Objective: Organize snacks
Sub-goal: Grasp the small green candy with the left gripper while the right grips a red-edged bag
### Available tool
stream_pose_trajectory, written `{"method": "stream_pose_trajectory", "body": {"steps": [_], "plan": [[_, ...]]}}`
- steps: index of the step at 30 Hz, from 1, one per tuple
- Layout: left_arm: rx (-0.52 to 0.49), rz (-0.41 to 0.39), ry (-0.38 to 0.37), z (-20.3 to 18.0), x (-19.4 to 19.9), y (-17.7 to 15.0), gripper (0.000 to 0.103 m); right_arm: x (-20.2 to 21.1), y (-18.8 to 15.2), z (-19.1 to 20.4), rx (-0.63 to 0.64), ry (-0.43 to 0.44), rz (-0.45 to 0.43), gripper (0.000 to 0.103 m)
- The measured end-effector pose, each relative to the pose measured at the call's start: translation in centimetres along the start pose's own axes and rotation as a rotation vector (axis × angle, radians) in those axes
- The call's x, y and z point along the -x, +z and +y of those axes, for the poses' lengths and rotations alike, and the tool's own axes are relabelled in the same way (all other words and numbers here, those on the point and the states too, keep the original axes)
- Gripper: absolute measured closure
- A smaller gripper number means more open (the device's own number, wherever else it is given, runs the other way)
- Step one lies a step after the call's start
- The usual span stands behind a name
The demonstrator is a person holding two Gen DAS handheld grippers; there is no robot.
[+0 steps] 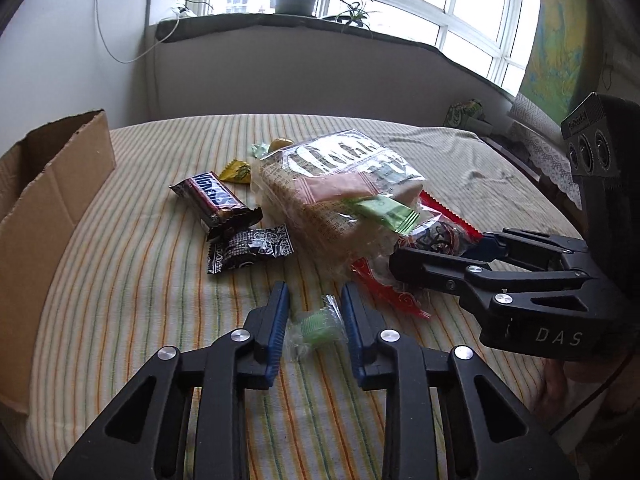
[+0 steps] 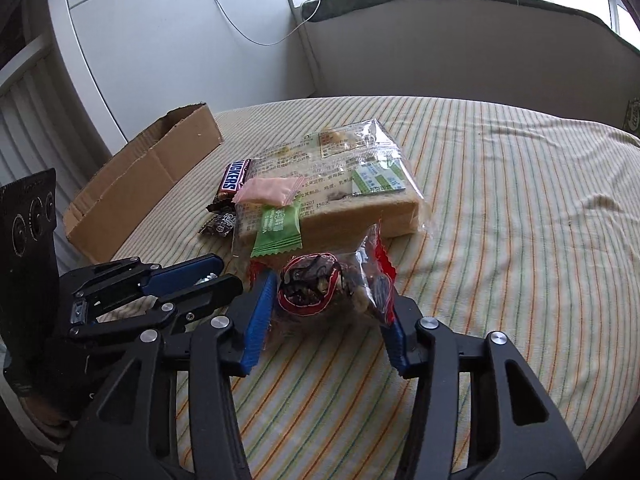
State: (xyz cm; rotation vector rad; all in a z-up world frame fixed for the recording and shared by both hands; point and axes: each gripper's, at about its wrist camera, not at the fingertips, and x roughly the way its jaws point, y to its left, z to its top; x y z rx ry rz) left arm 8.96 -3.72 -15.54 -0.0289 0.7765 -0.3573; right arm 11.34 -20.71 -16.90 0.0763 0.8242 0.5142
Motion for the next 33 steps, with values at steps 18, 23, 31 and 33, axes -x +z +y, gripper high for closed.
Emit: {"method": "stream_pose_trajectory", "body": {"steps": [18,23,31,33], "plan": [[0.027,-0.026,-0.019,0.5,1.1,-0.2,0.087,3.2,-1.3,-1.2,-0.086,-0.018,-0.113,0.054],[0.053,-0.048,-0.022,0.6,1.9,0.0,0.088,4.6,-1.6,-0.6,-0.097,-0.029,-0.153,0.054],[0.067,-0.217,-0.032,0.3,7.6,4.2,0.088,11.8,1.4,2.3,-0.047,-0.07,-0.311,0.054],[0.04,-0.282,-0.03,-0.5,10.0,5.5,0.088,13.9,1.9,3.1,-0.032,-0.079,-0.348,0.054]]}}
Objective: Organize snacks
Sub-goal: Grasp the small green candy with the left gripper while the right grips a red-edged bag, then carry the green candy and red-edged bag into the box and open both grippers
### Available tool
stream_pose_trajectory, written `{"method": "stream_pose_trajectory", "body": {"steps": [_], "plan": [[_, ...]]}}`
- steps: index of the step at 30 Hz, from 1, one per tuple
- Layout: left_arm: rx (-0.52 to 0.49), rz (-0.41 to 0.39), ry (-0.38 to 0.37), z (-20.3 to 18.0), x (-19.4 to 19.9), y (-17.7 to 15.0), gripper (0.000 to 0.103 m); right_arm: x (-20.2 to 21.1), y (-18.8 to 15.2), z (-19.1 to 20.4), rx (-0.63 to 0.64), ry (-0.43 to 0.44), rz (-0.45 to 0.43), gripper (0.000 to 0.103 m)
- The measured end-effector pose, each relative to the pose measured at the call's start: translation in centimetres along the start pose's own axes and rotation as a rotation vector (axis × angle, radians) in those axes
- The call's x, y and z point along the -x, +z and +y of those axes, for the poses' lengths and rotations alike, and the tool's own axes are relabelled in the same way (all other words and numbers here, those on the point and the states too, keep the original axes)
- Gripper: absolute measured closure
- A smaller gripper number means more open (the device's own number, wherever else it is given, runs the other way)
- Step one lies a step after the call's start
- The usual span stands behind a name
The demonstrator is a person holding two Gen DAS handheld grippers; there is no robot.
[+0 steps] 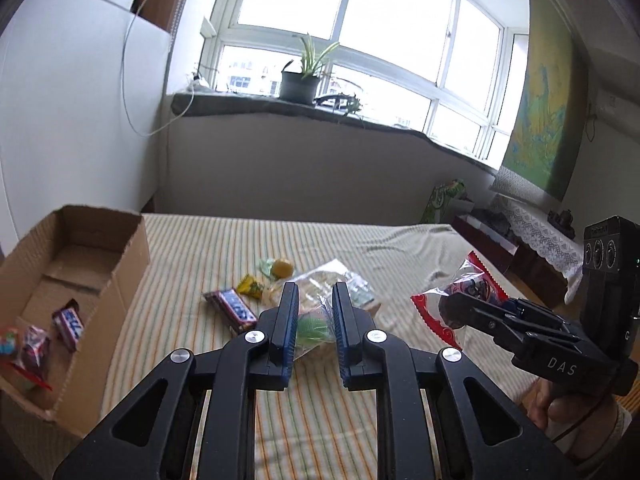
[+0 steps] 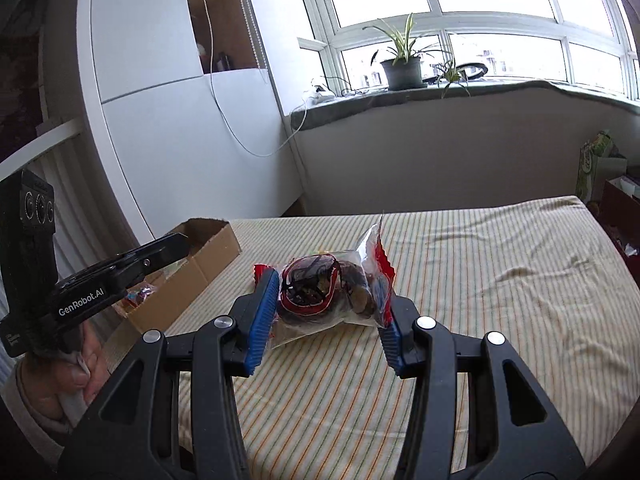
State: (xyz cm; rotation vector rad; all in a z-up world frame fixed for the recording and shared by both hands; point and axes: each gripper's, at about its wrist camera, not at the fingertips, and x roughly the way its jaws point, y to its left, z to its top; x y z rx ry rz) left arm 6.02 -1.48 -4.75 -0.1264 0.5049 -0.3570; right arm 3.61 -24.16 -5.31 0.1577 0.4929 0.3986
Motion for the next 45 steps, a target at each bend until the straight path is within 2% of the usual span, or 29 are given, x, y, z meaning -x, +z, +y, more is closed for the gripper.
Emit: {"method": "stream_pose_trajectory", "body": {"steps": [5,11,18,23,29,37,41,45], "plan": [[-0.031,-0.082,-0.011,-1.3,3.4,2.2,0.088,3.1,1.3,1.3,0.025,-0.015,-0.055,0.054],[-0.037,-0.106,-0.015,-1.8,4.4,2.3,0.088,3.9,1.5,1.7,0.035,-0.017,-0.061,0.054],[-0.024,-0.098,-0.011,-1.0,4.0,2.0,0.088,1.7,1.7,2.0,0.045,-0.015,-0.017,0.054],[0.013,-0.097,0.01,1.5,4.0,1.7,0.088,-1.6,1.9,4.6,0.084,0.02,0.032,0.054],[0.078,-0.108,0.092,6.7,5.6,1.0,0.088,-7.3,2.0,11.1,0.156,0.13,0.105,0.054],[0.182,-0.127,0.272,14.9,9.5,0.0,0.088,-13.1,2.1,21.6,0.259,0.347,0.149,0.054],[0.206,-0.131,0.326,17.0,10.7,-0.3,0.088,-13.8,2.0,23.6,0.272,0.386,0.148,0.054],[0.201,-0.132,0.34,17.2,10.8,-0.1,0.088,-14.4,2.1,24.0,0.275,0.388,0.152,0.054]]}}
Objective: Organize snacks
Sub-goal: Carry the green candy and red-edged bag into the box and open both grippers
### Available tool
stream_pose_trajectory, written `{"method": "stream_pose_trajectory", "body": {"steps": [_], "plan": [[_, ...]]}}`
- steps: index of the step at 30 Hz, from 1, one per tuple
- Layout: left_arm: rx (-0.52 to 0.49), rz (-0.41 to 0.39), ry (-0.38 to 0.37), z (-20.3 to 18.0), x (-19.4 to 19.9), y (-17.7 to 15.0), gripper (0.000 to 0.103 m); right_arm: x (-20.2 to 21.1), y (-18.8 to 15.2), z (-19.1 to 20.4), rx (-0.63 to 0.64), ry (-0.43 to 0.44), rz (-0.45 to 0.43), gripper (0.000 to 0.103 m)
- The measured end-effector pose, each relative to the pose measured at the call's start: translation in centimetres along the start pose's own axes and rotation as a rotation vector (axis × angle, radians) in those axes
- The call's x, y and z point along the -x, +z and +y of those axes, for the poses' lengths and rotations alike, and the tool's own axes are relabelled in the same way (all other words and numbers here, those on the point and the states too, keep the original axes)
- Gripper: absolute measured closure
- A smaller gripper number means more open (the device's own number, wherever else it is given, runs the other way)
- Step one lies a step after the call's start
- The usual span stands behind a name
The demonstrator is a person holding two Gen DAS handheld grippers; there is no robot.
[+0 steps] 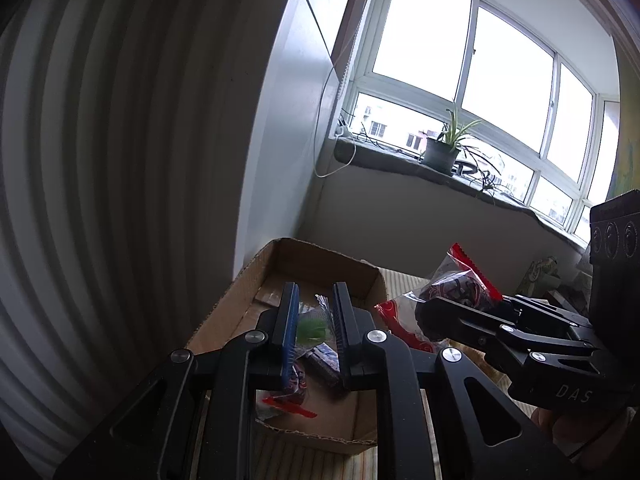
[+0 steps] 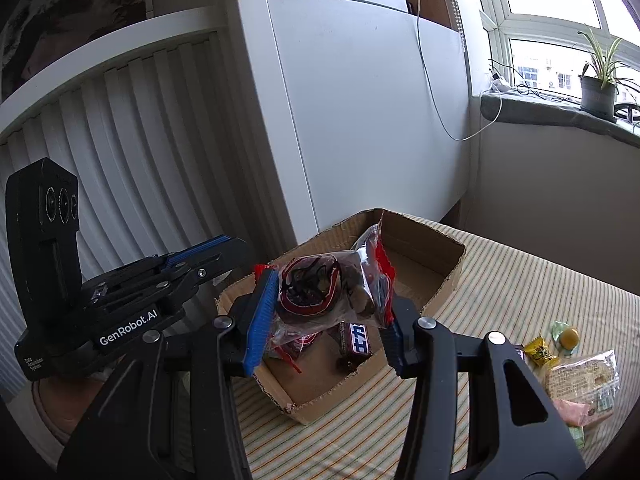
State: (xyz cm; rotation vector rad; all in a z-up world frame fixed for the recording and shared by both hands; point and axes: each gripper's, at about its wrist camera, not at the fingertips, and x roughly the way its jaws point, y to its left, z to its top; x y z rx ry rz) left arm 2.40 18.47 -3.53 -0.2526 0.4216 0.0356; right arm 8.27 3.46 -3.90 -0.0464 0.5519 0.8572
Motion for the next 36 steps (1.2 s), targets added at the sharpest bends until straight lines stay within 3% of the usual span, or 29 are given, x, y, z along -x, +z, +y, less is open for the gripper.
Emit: {"method": "stream_pose_trajectory", "body": {"steps": [10,14,15,16,18,21,36], "plan": [[-0.004,0.031,0.017,0.9,-2.4,0.0,0.088,-3.6,0.2,-1.2,-0.002,0.019,0.034,0.053],[0.02,0.073,0.035,2.2,-3.8,-1.0,0.087,-7.3,-0.9,-1.5,0.019,0.028,0.135,0.051],[0.03,0.09,0.039,2.6,-4.2,-1.4,0.079,-7.7,-1.4,-1.6,0.026,0.008,0.142,0.05],[0.04,0.109,0.047,3.0,-4.5,-1.7,0.065,-8.0,-1.8,-1.8,0.022,-0.002,0.148,0.045],[0.067,0.135,0.097,3.8,-5.0,-2.5,0.053,-8.1,-2.4,-2.5,-0.009,0.004,0.156,0.038],[0.117,0.141,0.089,5.0,-5.0,-3.3,0.036,-8.3,-3.0,-2.9,-0.024,-0.001,0.168,0.034],[0.126,0.109,0.097,4.9,-3.4,-3.1,0.032,-6.5,-2.4,-1.4,-0.008,0.01,0.135,0.034]]}}
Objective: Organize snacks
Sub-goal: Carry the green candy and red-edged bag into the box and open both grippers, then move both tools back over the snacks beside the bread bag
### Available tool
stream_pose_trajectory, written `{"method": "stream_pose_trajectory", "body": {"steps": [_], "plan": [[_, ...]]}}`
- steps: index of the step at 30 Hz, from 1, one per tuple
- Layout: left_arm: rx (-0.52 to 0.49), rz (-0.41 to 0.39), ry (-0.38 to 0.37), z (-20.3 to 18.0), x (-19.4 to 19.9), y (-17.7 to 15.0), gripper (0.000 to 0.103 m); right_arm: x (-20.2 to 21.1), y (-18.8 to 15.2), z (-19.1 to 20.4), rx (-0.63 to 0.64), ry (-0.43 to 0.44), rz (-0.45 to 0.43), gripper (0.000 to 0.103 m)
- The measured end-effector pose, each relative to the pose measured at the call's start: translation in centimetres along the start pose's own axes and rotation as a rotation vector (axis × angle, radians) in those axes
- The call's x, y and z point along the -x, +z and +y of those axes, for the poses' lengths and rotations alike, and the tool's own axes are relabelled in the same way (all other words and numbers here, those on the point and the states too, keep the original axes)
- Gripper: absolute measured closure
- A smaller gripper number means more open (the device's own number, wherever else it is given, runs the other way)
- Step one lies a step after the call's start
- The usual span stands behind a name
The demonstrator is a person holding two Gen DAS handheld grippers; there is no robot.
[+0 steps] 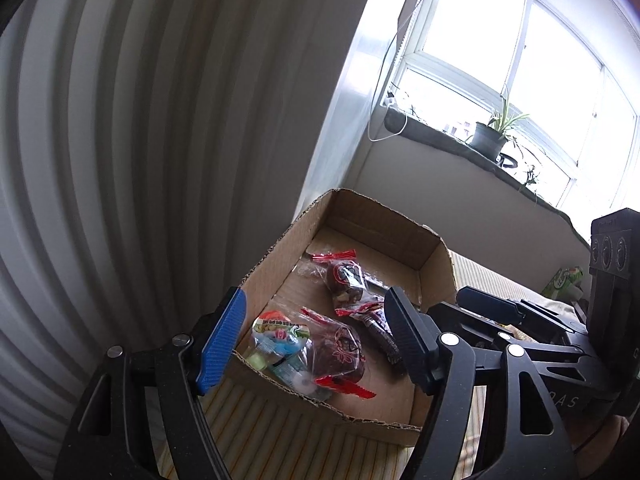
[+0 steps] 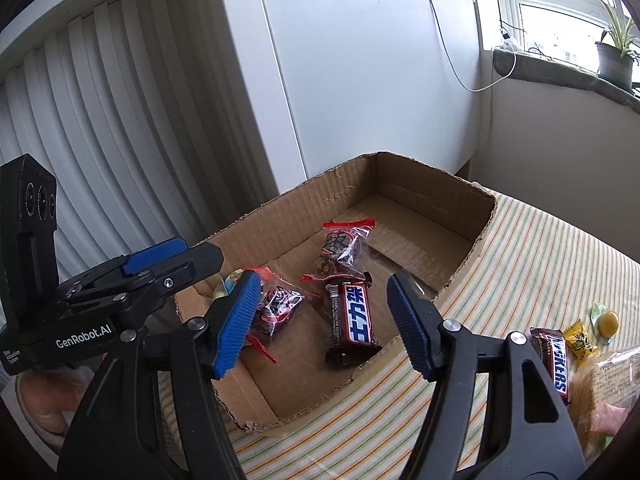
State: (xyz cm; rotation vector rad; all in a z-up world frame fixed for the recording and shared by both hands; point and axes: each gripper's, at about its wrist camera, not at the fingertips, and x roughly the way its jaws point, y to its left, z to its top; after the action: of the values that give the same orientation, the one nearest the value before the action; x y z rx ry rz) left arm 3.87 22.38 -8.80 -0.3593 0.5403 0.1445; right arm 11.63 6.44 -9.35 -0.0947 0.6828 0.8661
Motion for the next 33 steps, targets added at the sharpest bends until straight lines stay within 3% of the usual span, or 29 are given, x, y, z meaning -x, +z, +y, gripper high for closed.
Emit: {"method": "stream_pose_trajectory", "body": {"steps": [8,16,28,33], "plan": [[-0.033,0.0,0.006,-1.7,0.1,0.4,0.032,1.9,-0.4,-1.7,-0.043,0.002,-0.039,0.034],[-0.123,0.004,-0.025,-7.3,-0.2,0.2,0.032,6.9,-2.3,-6.4,-0.127,-0.046,-0.096,0.034],[-0.312,0.068,-0.173,-20.5,-1.9,-3.3,0.032,17.6,-9.2,-17.7,-0.314,-0.263,-0.161,0.034],[-0.354,0.091,-0.214,-23.3,-2.3,-4.4,0.032,19.3,-10.6,-20.1,-0.362,-0.311,-0.169,0.034]]}}
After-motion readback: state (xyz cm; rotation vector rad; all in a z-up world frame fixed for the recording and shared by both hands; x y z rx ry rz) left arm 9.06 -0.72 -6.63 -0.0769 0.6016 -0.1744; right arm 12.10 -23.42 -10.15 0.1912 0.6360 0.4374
